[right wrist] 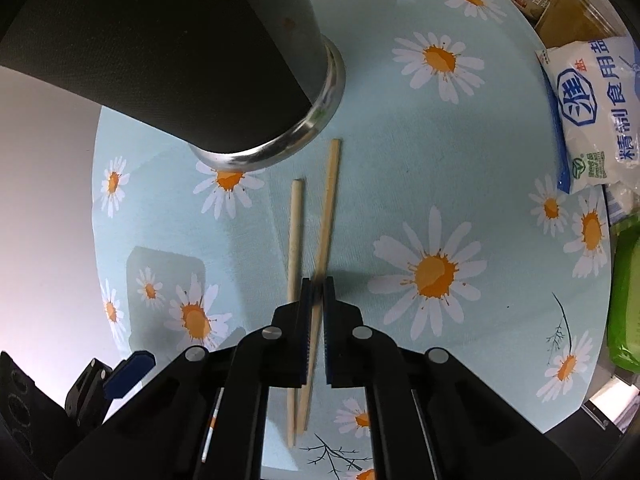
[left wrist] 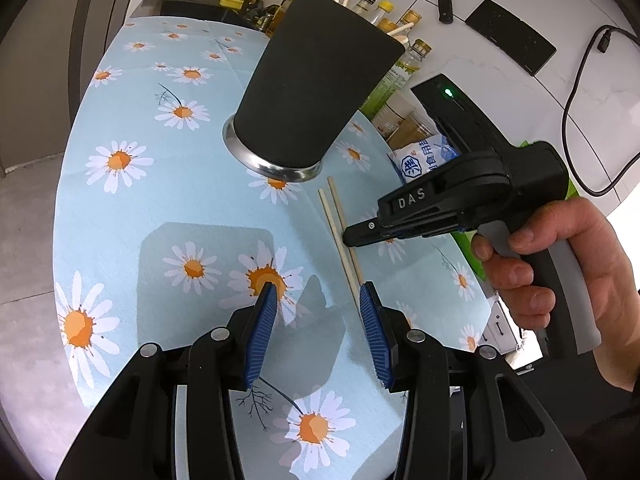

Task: Organize utensils
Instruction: 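Lower the right gripper onto a chopstick beside the holder and close it, then lift the chopstick with the right gripper while the left grasps the other chopstick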

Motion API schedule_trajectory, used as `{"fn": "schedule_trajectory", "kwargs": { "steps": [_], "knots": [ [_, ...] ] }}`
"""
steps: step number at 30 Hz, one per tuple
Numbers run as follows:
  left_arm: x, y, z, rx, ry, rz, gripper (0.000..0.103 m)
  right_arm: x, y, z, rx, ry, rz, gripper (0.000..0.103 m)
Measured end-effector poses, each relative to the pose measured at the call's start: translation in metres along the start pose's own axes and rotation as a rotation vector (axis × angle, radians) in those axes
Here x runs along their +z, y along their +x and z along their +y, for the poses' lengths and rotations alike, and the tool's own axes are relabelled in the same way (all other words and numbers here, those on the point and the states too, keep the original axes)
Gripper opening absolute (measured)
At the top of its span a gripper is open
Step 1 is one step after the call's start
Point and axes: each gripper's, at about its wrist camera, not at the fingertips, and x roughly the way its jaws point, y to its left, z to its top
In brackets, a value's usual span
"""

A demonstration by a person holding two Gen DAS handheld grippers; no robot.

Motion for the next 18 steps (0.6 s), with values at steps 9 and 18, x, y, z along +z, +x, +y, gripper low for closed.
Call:
{"fn": "schedule_trajectory", "kwargs": {
  "steps": [9, 18],
  "knots": [
    [-0.002, 0.003, -0.002, -0.007, -0.008, 0.013, 0.040, 0.008, 0.008, 0.023, -0.035, -0.027, -0.012, 0.005],
    [0.003, 0.006, -0.012, 0.034, -0.008, 0.019, 0.040, 0.013, 0.010, 0.028, 0.011, -0.058, -0.003, 0.005]
  ]
}}
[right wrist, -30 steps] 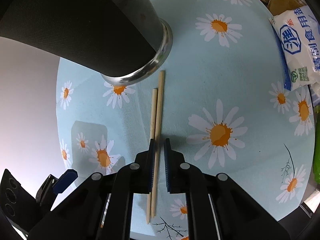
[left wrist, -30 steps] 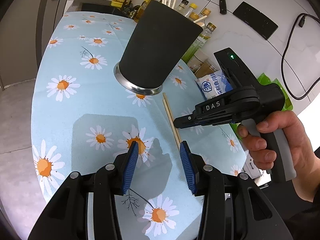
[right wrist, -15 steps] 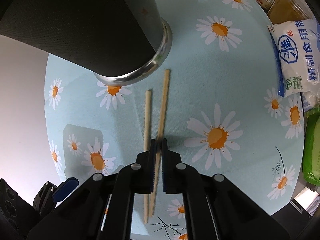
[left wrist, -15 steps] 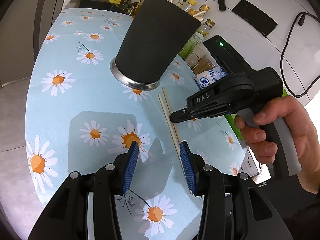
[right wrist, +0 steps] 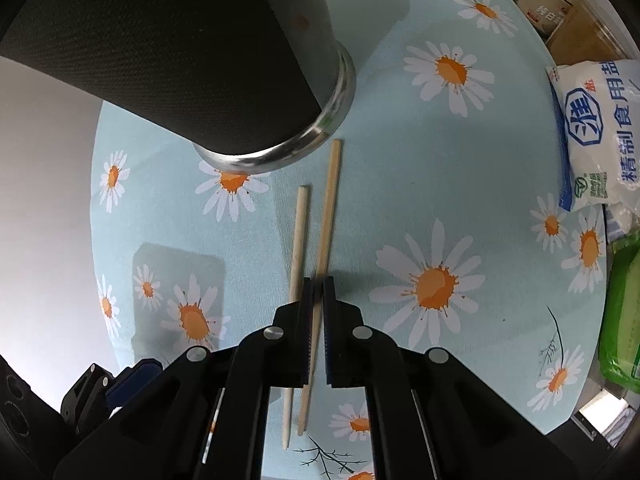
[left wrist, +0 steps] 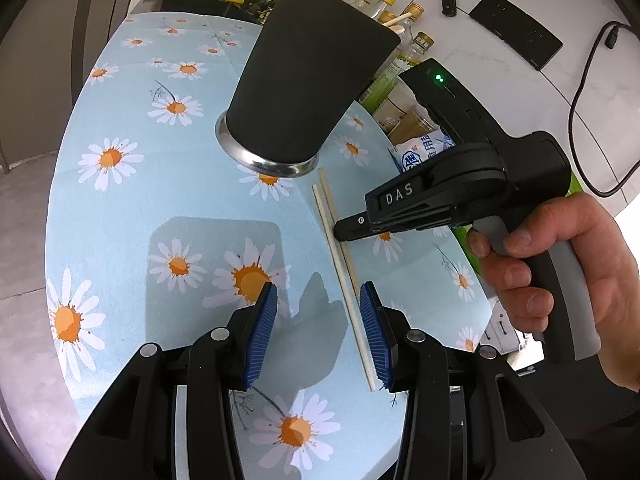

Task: Organize utensils
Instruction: 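Lift the chopstick with the right gripper while the left grasps the other chopstick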

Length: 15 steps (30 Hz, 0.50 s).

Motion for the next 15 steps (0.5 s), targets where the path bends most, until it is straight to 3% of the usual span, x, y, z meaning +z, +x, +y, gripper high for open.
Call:
{"fn": "schedule_trajectory", "kwargs": {
  "steps": [8, 15],
  "knots": [
    [0.010, 0.007, -0.014, 0.062, -0.032, -0.019, 0.040, -0.002, -0.011, -0.015, 0.103, -0.033, -0.003, 0.005],
    [0.019, 0.032, -0.026, 0.147, -0.039, 0.059, 0.040, -0.009, -0.022, -0.046, 0.194, -0.052, -0.026, 0.005]
  ]
}}
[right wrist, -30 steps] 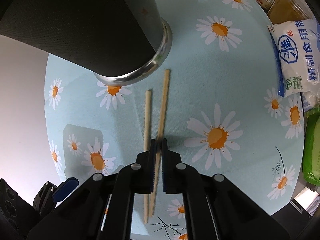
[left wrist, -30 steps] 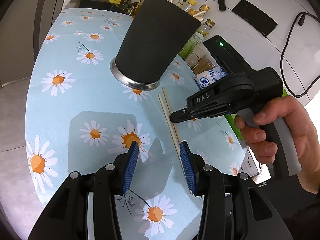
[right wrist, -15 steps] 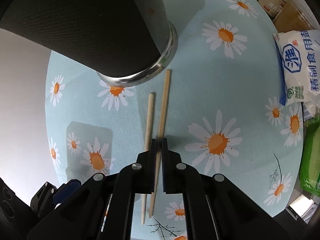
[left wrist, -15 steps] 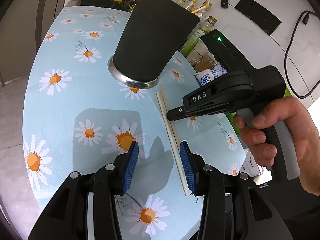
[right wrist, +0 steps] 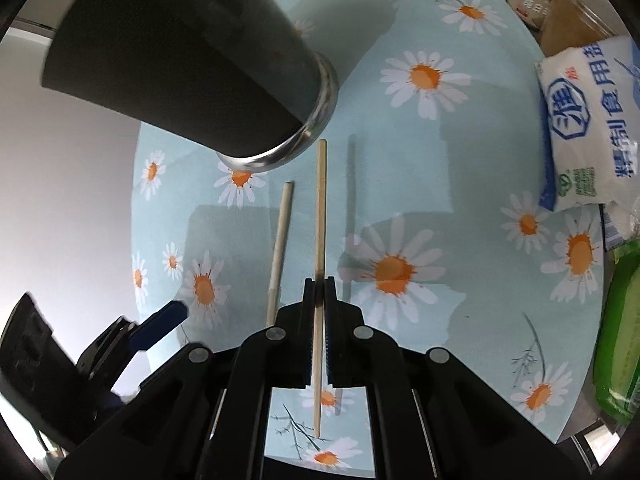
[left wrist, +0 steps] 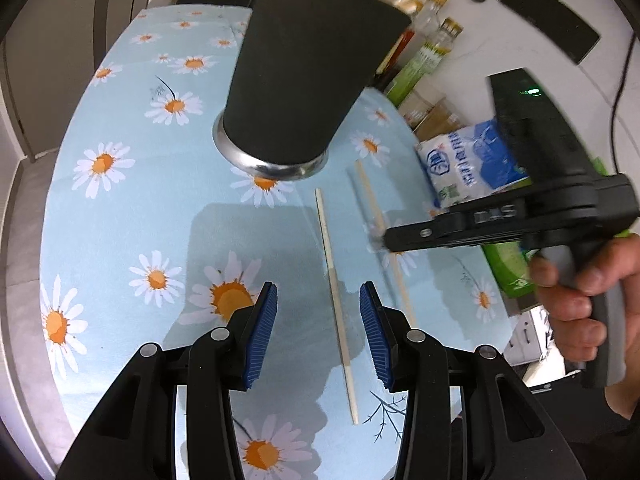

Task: Organize utensils
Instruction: 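Lift the chopstick with the right gripper while the left grasps the other chopstick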

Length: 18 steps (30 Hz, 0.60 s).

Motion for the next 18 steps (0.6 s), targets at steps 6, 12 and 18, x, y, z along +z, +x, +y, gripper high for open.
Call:
{"fn": "schedule_trajectory", "kwargs": {
  "steps": [6, 12, 18],
  "knots": [
    [0.009, 0.019, -0.011, 0.088, 0.001, 0.070, 0.040, -0.005, -0.018, -0.020, 0.081, 0.010, -0.010, 0.005],
    [0.015, 0.040, -0.023, 0.131, 0.011, 0.136, 0.040, -0.006, -0.030, -0.033, 0.149, -0.013, -0.014, 0.005],
    [0.021, 0.060, -0.033, 0.187, 0.014, 0.200, 0.030, -0.001, -0.041, -0.047, 0.174, -0.043, -0.024, 0.005]
  ]
}}
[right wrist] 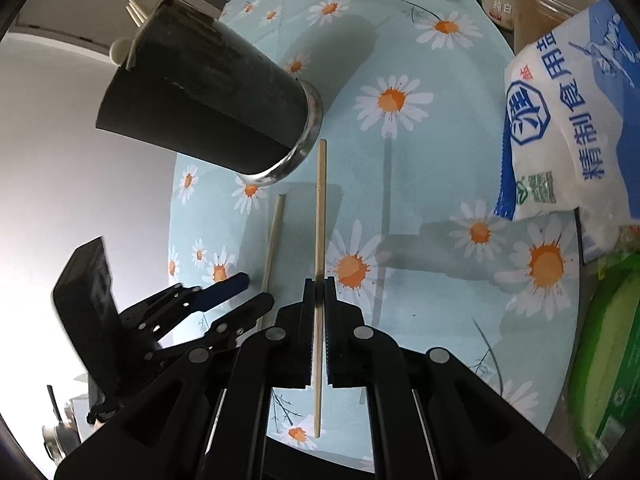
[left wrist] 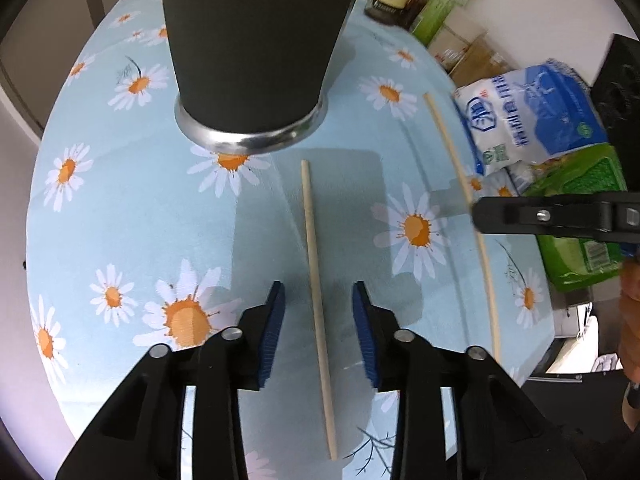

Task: Organize utensils
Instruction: 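Lift the chopstick with the right gripper while the left grasps the other chopstick, then raise both held chopsticks and carry them above the black holder cup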

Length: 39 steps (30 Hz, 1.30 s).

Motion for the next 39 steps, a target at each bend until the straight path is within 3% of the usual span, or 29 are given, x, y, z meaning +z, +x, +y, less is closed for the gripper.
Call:
{"fn": "schedule_trajectory", "kwargs": {
  "steps": [10, 16, 24, 29, 39],
  "knots": [
    [0.011, 0.007, -0.011, 0.089, -0.001, 0.044, 0.005, 0.002, -0.007, -0.005, 0.058, -0.042, 0.013, 0.005],
    [0.016, 0.010, -0.006, 0.072, -0.056, 0.046, 0.004, 0.000, 0.004, -0.005, 0.069, -0.060, 0.049, 0.005],
    [0.009, -0.006, 0.002, 0.029, -0.104, 0.003, 0.004, -0.001, 0.010, 0.005, 0.074, -0.094, 0.045, 0.005],
    [0.002, -0.028, 0.010, -0.024, -0.133, -0.075, 0.004, -0.006, 0.011, 0.020, 0.061, -0.120, 0.019, 0.005],
    [-0.006, -0.074, 0.025, -0.194, -0.163, -0.221, 0.004, -0.019, -0.004, 0.061, 0.105, -0.209, -0.128, 0.005]
  ]
}}
